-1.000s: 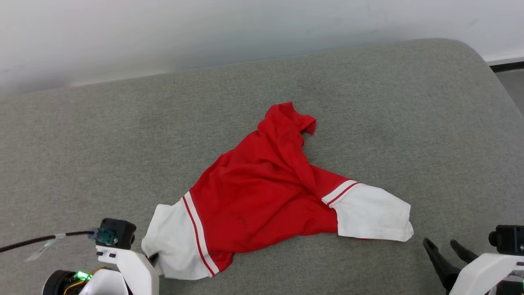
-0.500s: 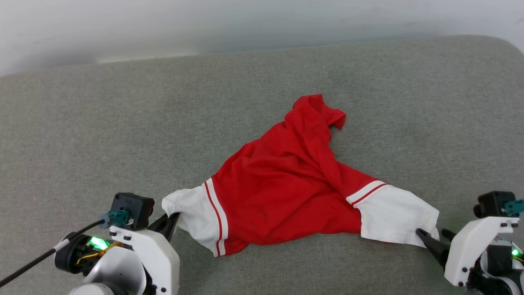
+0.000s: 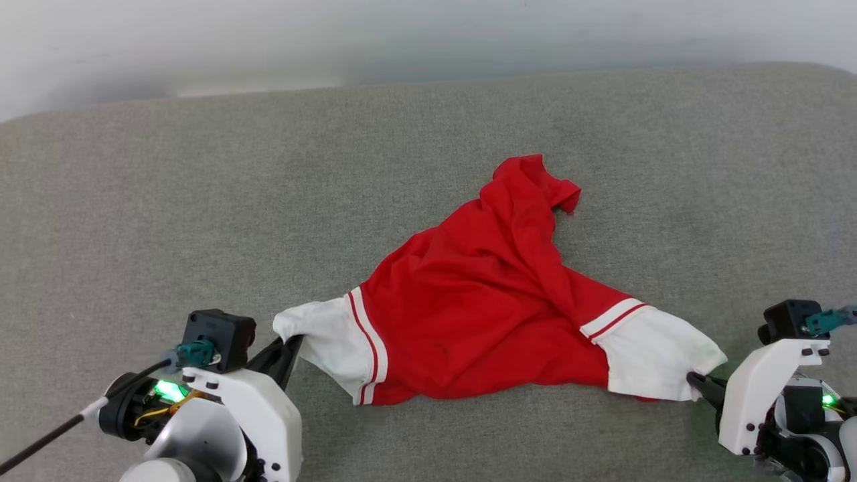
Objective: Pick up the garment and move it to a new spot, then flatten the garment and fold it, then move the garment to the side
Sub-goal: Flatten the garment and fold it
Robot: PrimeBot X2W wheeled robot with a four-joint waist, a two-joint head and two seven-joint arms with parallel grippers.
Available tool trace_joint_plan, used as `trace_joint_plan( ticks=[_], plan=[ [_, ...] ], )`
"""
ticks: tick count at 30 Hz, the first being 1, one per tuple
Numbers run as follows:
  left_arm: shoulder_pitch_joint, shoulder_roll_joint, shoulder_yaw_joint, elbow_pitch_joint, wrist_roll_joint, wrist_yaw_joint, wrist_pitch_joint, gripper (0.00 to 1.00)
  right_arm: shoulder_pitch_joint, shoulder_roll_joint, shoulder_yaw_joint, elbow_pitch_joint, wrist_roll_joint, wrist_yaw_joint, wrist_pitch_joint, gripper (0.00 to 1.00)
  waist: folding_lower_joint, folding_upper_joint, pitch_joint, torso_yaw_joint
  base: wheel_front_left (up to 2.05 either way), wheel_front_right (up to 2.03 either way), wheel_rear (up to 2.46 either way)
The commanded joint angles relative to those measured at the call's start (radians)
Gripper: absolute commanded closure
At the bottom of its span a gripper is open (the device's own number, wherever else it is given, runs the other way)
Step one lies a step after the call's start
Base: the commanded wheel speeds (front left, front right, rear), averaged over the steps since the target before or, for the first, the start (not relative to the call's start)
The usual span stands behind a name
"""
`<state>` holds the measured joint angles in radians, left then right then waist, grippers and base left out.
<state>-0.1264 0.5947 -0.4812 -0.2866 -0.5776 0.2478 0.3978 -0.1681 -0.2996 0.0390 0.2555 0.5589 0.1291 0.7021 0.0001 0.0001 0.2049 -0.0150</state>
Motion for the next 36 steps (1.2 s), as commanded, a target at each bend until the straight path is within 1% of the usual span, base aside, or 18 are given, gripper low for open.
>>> trace_joint_plan(
  ticks=[1, 8, 13, 16, 17, 22, 25, 29, 33, 36],
  plan=[
    [0.009, -0.002, 0.006, 0.000, -0.007, 0.003, -0.011, 1.00, 0.001, 0.006, 0.012, -0.010, -0.002, 0.003, -0.005, 1.00, -0.0001, -0.0001, -0.016, -0.006, 0.00, 0.00, 0.00],
    [-0.063, 0.014, 0.060, -0.003, 0.006, -0.003, -0.063, 1.00, -0.059, -0.030, -0.010, -0.174, -0.046, 0.001, -0.057, 1.00, -0.0001, -0.0001, -0.081, -0.022, 0.00, 0.00, 0.00],
    [-0.205, 0.015, 0.090, 0.041, -0.006, -0.057, -0.077, 1.00, -0.160, -0.036, -0.018, -0.245, -0.083, 0.001, -0.061, 1.00, -0.0001, -0.0001, -0.114, -0.019, 0.00, 0.00, 0.00],
    [-0.333, -0.003, 0.104, 0.098, -0.005, -0.092, -0.098, 1.00, -0.249, -0.036, -0.011, -0.252, -0.094, 0.001, -0.064, 1.00, -0.0001, -0.0001, -0.118, -0.014, 0.00, 0.00, 0.00],
    [-0.384, -0.019, 0.113, 0.118, -0.005, -0.099, -0.114, 1.00, -0.286, -0.039, -0.008, -0.251, -0.101, 0.001, -0.069, 1.00, -0.0001, -0.0001, -0.113, -0.011, 0.00, 0.00, 0.00],
    [-0.634, -0.082, 0.119, 0.274, 0.013, -0.149, -0.171, 1.00, -0.492, -0.047, 0.004, -0.196, -0.111, 0.001, -0.099, 1.00, -0.0001, -0.0001, -0.058, -0.003, 0.00, 0.00, 0.00],
    [-0.794, -0.116, 0.119, 0.375, 0.029, -0.175, -0.204, 1.00, -0.644, -0.052, 0.027, -0.152, -0.117, 0.002, -0.127, 1.00, -0.0001, -0.0001, 0.002, 0.001, 0.00, 0.00, 0.00],
    [-0.988, -0.149, 0.133, 0.501, 0.050, -0.194, -0.255, 1.00, -0.842, -0.051, 0.053, -0.077, -0.121, 0.001, -0.169, 1.00, -0.0001, -0.0001, 0.090, 0.000, 0.00, 0.00, 0.00],
    [-1.171, -0.158, 0.142, 0.614, 0.084, -0.213, -0.307, 1.00, -1.035, -0.044, 0.072, -0.003, -0.134, 0.001, -0.238, 1.00, -0.0001, -0.0001, 0.176, -0.004, 0.00, 0.00, 0.00],
    [-1.293, -0.153, 0.146, 0.676, 0.106, -0.225, -0.342, 1.00, -1.165, -0.031, 0.084, 0.060, -0.132, 0.001, -0.297, 1.00, -0.0001, -0.0001, 0.233, -0.014, 0.00, 0.00, 0.00]
  ],
)
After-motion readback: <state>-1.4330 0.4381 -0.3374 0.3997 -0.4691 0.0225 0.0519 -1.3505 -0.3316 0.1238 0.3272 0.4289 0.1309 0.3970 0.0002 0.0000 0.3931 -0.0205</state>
